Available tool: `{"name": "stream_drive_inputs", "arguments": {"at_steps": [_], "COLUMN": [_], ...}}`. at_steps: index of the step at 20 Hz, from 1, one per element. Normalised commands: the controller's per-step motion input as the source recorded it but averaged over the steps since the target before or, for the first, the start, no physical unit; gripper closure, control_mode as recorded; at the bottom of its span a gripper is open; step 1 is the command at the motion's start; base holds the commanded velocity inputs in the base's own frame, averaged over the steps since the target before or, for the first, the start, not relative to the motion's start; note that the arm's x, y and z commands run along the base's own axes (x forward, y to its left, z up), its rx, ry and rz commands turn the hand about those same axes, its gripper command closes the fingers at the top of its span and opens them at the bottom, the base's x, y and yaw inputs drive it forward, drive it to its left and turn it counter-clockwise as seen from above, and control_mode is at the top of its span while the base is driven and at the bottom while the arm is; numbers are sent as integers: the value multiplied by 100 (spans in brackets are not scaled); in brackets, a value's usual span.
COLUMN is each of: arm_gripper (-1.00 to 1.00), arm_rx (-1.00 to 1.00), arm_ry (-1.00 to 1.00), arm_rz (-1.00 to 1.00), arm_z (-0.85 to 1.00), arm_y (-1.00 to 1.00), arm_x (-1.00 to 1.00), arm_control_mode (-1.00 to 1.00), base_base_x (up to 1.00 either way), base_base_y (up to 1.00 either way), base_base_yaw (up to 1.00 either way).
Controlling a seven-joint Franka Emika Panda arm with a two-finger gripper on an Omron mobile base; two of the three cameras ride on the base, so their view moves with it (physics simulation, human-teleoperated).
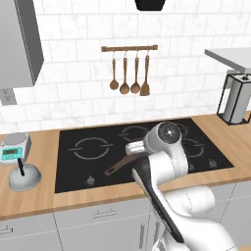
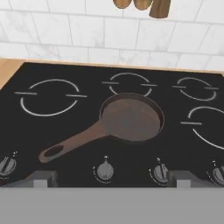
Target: Pick the kettle from the counter and place it on a stove burner. Then turn the burner on.
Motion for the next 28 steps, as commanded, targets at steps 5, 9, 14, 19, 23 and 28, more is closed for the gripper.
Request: {"name": "stream_drive_inputs", "arguments": {"at_steps": [5, 9, 14, 19, 23, 28], "arm_gripper": [-100, -100, -100, -100, -100, -100], "arm_rx": [7, 21, 19, 8, 0, 0], "arm_ry": [2, 13, 16, 13, 11, 11], "arm_rz": [0, 0, 0, 0, 5, 6], "arm_z": [-1, 13, 0, 0, 0, 0], "arm_y": [56, 60, 69, 76, 74, 78], "arm_x": [-25, -21, -18, -15, -5, 0], "arm_control_mode": [-100, -100, -100, -100, -100, -100], "base_base_x": [0, 0, 0, 0, 0, 0], "base_base_y": [0, 0, 0, 0, 0, 0], "base_base_yaw": [0, 0, 0, 0, 0, 0]}}
